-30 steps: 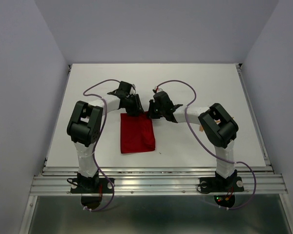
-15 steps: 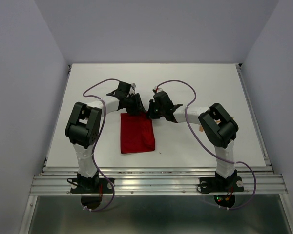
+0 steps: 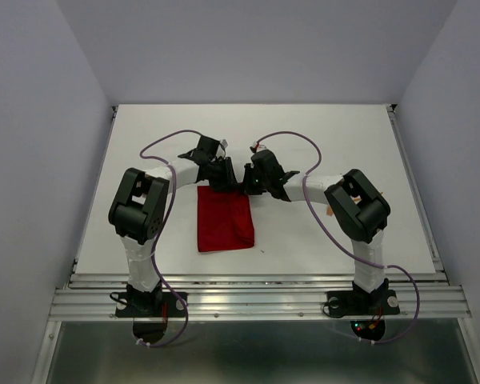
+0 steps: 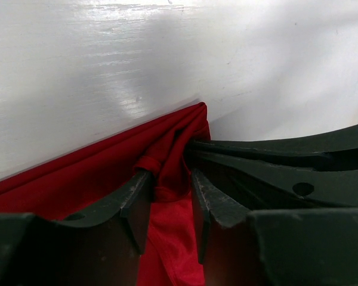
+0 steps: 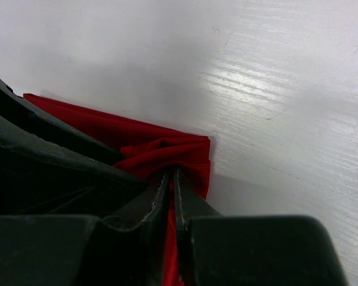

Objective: Fold the napkin into a case and place the utensils inside
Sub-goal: Fold the lower triangle-folded napkin at the center of the board.

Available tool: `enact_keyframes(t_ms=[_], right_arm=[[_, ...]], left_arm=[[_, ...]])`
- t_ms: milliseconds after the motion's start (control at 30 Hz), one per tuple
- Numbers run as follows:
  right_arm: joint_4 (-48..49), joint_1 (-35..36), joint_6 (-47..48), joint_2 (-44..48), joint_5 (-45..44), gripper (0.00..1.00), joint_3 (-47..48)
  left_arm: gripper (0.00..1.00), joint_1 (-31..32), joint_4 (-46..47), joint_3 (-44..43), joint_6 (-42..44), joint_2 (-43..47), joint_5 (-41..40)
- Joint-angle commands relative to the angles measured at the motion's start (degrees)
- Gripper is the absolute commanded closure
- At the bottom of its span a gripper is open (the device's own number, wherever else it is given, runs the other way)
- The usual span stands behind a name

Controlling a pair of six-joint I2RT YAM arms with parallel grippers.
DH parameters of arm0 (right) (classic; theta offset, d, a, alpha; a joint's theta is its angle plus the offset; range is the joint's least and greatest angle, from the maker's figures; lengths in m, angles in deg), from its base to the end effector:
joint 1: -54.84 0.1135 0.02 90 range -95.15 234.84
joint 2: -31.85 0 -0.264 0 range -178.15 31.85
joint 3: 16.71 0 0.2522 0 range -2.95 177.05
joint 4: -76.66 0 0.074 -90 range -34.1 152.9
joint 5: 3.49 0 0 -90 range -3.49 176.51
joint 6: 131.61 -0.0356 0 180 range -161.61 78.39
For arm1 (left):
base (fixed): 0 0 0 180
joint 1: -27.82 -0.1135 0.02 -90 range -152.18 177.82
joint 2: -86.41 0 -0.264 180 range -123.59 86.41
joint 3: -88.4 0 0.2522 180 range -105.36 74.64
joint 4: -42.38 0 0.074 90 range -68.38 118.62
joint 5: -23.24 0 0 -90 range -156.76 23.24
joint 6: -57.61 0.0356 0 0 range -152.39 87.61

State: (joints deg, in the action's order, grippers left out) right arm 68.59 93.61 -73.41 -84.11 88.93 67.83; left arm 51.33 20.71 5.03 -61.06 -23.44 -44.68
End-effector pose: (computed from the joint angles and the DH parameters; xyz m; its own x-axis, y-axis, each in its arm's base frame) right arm 0.3385 0.2738 0.1497 -0.7645 0.0613 -0.6417 -0.2920 0.8545 0.4295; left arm 0.3677 -0.1745 0.1697 -0.8870 -0.0990 -0.4510 0.1984 0.8003 -0.5658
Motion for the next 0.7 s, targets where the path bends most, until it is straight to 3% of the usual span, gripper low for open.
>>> enact_keyframes(t_ms=[0,233,400,667], right_arm=[[1.8,0.7,-0.1,-1.0,0.5,0.87,2.3],[1.8,0.7,0.0,-1.0,0.6,0.87,2.3],[1.7,0.7,0.2,-0.8,1.2,0.85,2.1],[1.9,0.7,0.6,4.6,1.1,0.59,-1.1]], left_arm=[[0.60,0.5,-1.5,-1.6,1.5,1.1,-0.6],[0.75,0.5,-2.4,-2.3,1.0,0.9,-2.3],[1.00,0.5,-3.2,-3.7,0.6,0.4,-3.3],[1.00,0.4,-5.0,-5.8,0.1,-0.5,-4.6]])
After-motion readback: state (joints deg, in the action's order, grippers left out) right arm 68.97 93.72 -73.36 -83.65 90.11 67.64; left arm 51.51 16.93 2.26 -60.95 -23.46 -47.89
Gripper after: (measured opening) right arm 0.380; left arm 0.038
